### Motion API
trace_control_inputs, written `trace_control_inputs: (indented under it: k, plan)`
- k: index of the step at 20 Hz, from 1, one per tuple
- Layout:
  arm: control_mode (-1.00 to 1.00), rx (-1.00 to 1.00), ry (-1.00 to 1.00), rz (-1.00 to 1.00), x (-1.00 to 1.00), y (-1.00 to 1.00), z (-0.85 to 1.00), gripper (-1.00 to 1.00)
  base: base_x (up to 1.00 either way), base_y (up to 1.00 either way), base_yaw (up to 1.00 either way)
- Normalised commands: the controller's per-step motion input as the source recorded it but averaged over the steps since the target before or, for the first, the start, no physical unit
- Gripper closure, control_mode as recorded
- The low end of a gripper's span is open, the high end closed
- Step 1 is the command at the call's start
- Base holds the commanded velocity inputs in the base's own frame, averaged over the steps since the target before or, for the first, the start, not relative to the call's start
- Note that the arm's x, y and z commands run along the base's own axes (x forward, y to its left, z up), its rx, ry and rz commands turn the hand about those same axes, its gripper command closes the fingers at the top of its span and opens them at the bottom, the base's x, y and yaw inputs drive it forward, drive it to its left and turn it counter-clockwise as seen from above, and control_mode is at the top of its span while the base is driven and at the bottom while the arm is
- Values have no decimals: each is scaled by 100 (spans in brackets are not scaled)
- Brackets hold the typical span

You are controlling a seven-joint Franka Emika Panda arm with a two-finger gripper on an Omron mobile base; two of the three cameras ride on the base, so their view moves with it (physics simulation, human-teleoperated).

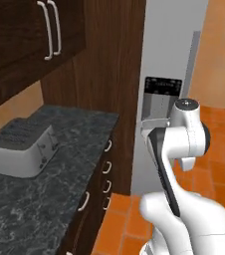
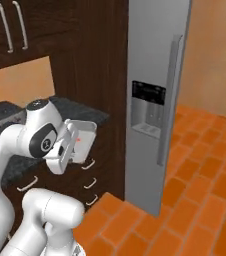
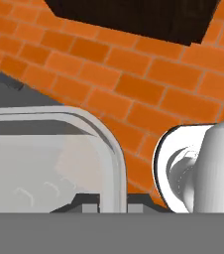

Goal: Take the meat container that has the shrimp and place it on the second highest rack of the freezer. Then take the vegetable container that has the mushroom and lemon and place it on the highest rack of the freezer.

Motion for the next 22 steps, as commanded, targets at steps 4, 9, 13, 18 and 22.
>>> trace_control_inputs:
  k: [4,9,13,18,22]
  plan:
    - [100,0,0,0,0,0,0,100,-9,-2,-74]
    - [100,0,0,0,0,0,0,100,0,-74,-50]
    - [100,0,0,0,0,0,0,100,15,-93,-10]
    - [100,0,0,0,0,0,0,100,37,-82,0]
    - [100,0,0,0,0,0,0,100,66,-54,0]
